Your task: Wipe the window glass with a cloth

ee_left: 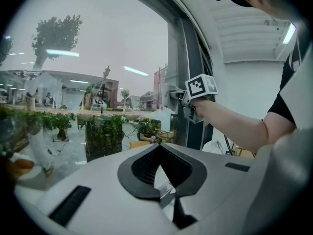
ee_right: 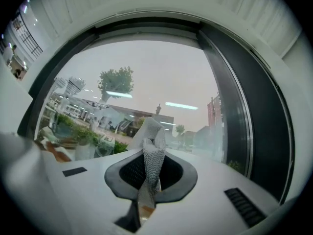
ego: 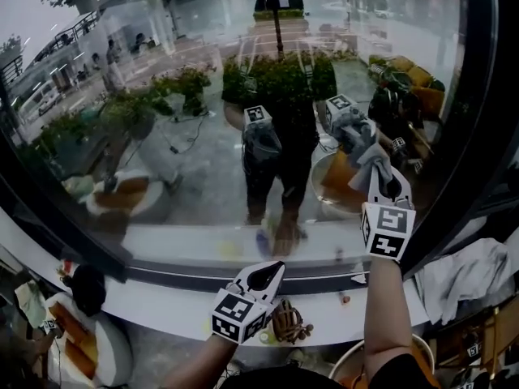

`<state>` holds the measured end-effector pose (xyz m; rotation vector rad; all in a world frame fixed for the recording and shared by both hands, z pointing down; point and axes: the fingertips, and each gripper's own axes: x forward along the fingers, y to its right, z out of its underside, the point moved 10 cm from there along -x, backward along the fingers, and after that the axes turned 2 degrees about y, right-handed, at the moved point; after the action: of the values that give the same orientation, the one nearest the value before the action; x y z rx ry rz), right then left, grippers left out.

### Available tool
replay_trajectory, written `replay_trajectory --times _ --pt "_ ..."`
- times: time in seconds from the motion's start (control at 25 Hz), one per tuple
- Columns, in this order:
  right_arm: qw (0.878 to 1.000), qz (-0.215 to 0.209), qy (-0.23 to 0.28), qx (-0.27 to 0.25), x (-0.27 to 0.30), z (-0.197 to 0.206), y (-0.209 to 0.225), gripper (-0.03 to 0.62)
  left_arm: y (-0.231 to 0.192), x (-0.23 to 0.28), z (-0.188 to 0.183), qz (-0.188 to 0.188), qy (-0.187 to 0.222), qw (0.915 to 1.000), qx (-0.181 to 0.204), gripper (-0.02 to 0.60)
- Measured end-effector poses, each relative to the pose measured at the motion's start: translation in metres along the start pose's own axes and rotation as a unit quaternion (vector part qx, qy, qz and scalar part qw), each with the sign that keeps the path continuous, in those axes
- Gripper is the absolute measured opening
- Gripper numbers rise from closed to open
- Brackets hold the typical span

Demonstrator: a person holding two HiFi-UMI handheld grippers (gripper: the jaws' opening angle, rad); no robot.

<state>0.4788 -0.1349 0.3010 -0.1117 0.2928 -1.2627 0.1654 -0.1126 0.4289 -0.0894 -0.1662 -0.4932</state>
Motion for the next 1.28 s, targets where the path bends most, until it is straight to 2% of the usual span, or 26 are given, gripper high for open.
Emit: replay_trajectory --times 0.12,0.24,0.36,0.48,0.64,0.84,1.28 --pt "0.998 -0.039 0.004 0.044 -0.019 0.005 -0.027 0.041 -0.01 -0.024 0.008 -0.015 0.01 0.9998 0.004 0.008" --pt "0.991 -0.08 -0.002 0.105 -0.043 0.008 -0.062 0.041 -0.02 -0.058 0.013 -0.02 0.015 0.9997 0.0 0.008" --pt "0.985 -0.104 -0.013 0.135 -0.07 0.016 -0.094 0.041 -0.026 -0.09 0.027 -0.027 0.01 0.9995 -0.012 0.008" --pt "0.984 -0.119 -0.026 0.132 -0.102 0.02 -0.129 0.041 -0.03 -0.127 0.039 -0.032 0.011 0.9994 -0.009 0.008" --pt "0.98 -0.149 -0.044 0.127 -0.154 0.016 -0.18 0.041 -0.03 -0.184 0.052 -0.048 0.014 0.9983 -0.031 0.008" --pt "0.974 -0.174 -0.066 0.126 -0.225 0.016 -0.236 0.041 -0.021 -0.244 0.079 -0.047 0.011 0.9979 -0.043 0.008" --pt "0.964 -0.204 -0.109 0.133 -0.369 0.018 -0.321 0.041 0.019 -0.344 0.131 -0.013 0.002 0.998 -0.062 0.008"
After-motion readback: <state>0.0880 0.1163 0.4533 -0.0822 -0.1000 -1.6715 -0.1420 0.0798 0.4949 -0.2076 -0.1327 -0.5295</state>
